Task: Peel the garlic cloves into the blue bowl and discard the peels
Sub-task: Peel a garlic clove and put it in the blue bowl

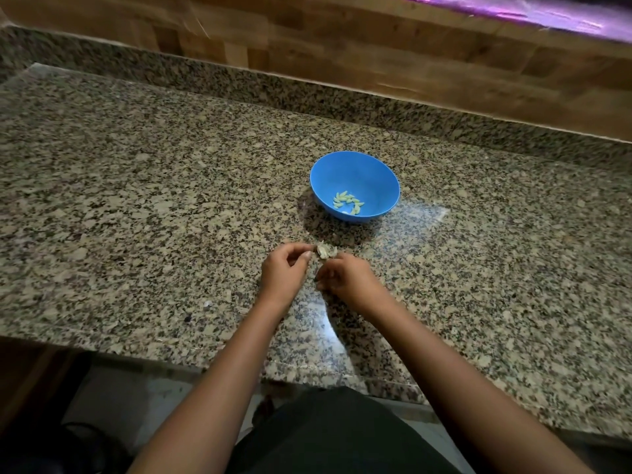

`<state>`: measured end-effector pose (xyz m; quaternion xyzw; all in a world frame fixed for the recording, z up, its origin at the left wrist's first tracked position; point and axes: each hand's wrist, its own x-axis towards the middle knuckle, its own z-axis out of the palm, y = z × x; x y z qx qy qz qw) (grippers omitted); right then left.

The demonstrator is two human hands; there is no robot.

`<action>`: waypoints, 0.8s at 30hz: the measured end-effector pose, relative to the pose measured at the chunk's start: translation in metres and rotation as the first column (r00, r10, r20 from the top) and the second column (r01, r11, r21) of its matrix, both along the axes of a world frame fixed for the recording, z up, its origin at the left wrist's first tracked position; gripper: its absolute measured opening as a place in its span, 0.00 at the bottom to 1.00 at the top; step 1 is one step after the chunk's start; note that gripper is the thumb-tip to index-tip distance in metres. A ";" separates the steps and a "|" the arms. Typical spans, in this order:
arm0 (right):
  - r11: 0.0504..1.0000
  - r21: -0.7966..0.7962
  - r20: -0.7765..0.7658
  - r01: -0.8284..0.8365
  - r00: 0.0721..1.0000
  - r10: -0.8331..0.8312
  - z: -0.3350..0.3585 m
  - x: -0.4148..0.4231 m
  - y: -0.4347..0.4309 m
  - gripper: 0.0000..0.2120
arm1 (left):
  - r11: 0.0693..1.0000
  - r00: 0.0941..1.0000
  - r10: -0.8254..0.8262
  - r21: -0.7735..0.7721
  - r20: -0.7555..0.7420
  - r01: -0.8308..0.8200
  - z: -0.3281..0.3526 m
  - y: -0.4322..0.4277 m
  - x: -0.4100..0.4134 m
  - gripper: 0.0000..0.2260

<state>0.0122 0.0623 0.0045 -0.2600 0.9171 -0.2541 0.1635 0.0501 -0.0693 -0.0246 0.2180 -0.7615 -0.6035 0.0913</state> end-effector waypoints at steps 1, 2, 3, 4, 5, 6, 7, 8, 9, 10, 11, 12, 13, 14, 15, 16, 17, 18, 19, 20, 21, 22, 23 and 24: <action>1.000 0.007 -0.032 -0.020 0.999 0.020 -0.002 0.000 0.001 0.06 | 1.000 1.000 -0.001 -0.003 0.003 0.001 -0.001 0.000 0.001 0.06; 0.999 -0.010 -0.052 -0.032 0.998 0.032 -0.003 0.001 0.002 0.05 | 1.000 1.000 -0.004 -0.005 0.002 0.004 0.000 0.000 0.002 0.06; 0.999 -0.034 -0.061 -0.034 0.998 0.032 -0.005 0.002 0.003 0.04 | 1.000 1.000 -0.006 -0.010 0.001 0.006 0.000 0.001 0.003 0.06; 0.998 -0.061 -0.074 -0.028 0.997 0.023 -0.006 0.003 0.004 0.03 | 1.000 1.000 -0.012 -0.020 0.001 0.012 0.001 0.001 0.005 0.06; 0.997 -0.072 -0.082 -0.008 0.997 0.002 -0.008 0.004 0.006 0.03 | 0.999 1.000 -0.023 -0.042 0.007 0.023 0.002 0.002 0.007 0.07; 0.997 -0.070 -0.078 0.023 0.997 -0.029 -0.008 0.005 0.009 0.03 | 0.996 0.999 -0.040 -0.075 0.015 0.041 0.004 0.004 0.011 0.08; 0.996 -0.059 -0.060 0.062 0.996 -0.065 -0.009 0.004 0.013 0.04 | 0.990 0.998 -0.063 -0.122 0.018 0.065 0.004 0.005 0.014 0.08; 0.994 -0.044 -0.035 0.101 0.994 -0.103 -0.008 0.002 0.017 0.05 | 0.978 0.995 -0.095 -0.187 0.010 0.095 0.006 0.008 0.017 0.09; 0.990 -0.027 -0.004 0.139 0.990 -0.139 -0.006 -0.001 0.021 0.05 | 0.957 0.991 -0.137 -0.257 -0.003 0.131 0.006 0.011 0.020 0.10; 0.985 -0.020 0.028 0.171 0.985 -0.170 -0.003 -0.004 0.026 0.04 | 0.929 0.981 -0.192 -0.325 -0.014 0.177 0.006 0.014 0.023 0.11; 0.979 -0.019 0.071 0.201 0.977 -0.199 0.001 -0.008 0.029 0.04 | 0.893 0.967 -0.255 -0.386 -0.006 0.233 0.004 0.018 0.024 0.13; 0.976 -0.013 0.110 0.219 0.970 -0.216 0.006 -0.012 0.032 0.04 | 0.846 0.949 -0.315 -0.445 0.029 0.294 0.000 0.021 0.024 0.15; 0.976 0.007 0.129 0.219 0.967 -0.218 0.011 -0.015 0.033 0.05 | 0.787 0.929 -0.359 -0.507 0.086 0.351 -0.004 0.023 0.024 0.17; 0.979 0.053 0.116 0.197 0.972 -0.202 0.015 -0.018 0.033 0.06 | 0.722 0.913 -0.384 -0.570 0.140 0.391 -0.008 0.025 0.024 0.18; 0.980 0.125 0.079 0.154 0.983 -0.165 0.018 -0.022 0.031 0.07 | 0.666 0.904 -0.391 -0.625 0.174 0.408 -0.012 0.026 0.024 0.19; 0.972 0.214 0.036 0.103 0.993 -0.113 0.021 -0.024 0.029 0.07 | 0.629 0.901 -0.393 -0.661 0.183 0.408 -0.015 0.027 0.024 0.19; 0.953 0.296 0.003 0.060 0.998 -0.063 0.023 -0.025 0.025 0.08 | 0.617 0.903 -0.393 -0.679 0.173 0.398 -0.018 0.026 0.024 0.19; 0.933 0.359 -0.025 0.026 1.000 -0.018 0.024 -0.025 0.022 0.09 | 0.622 0.908 -0.390 -0.683 0.154 0.383 -0.019 0.027 0.024 0.19; 0.914 0.405 -0.039 -0.003 0.999 0.020 0.024 -0.026 0.018 0.09 | 0.634 0.912 -0.386 -0.679 0.137 0.370 -0.020 0.026 0.023 0.19; 0.902 0.430 -0.053 -0.027 0.997 0.055 0.025 -0.026 0.015 0.08 | 0.641 0.915 -0.383 -0.678 0.125 0.361 -0.020 0.026 0.022 0.18; 0.894 0.445 -0.064 -0.049 0.994 0.086 0.026 -0.026 0.013 0.08 | 0.643 0.917 -0.381 -0.679 0.118 0.355 -0.021 0.027 0.022 0.18; 0.887 0.457 -0.078 -0.072 0.990 0.120 0.028 -0.025 0.012 0.07 | 0.646 0.919 -0.379 -0.681 0.107 0.345 -0.021 0.027 0.022 0.17; 0.878 0.469 -0.094 -0.092 0.984 0.153 0.029 -0.024 0.011 0.07 | 0.654 0.923 -0.372 -0.679 0.093 0.332 -0.021 0.028 0.021 0.17; 0.874 0.474 -0.108 -0.105 0.978 0.177 0.029 -0.021 0.011 0.07 | 0.665 0.928 -0.364 -0.675 0.080 0.319 -0.020 0.028 0.022 0.16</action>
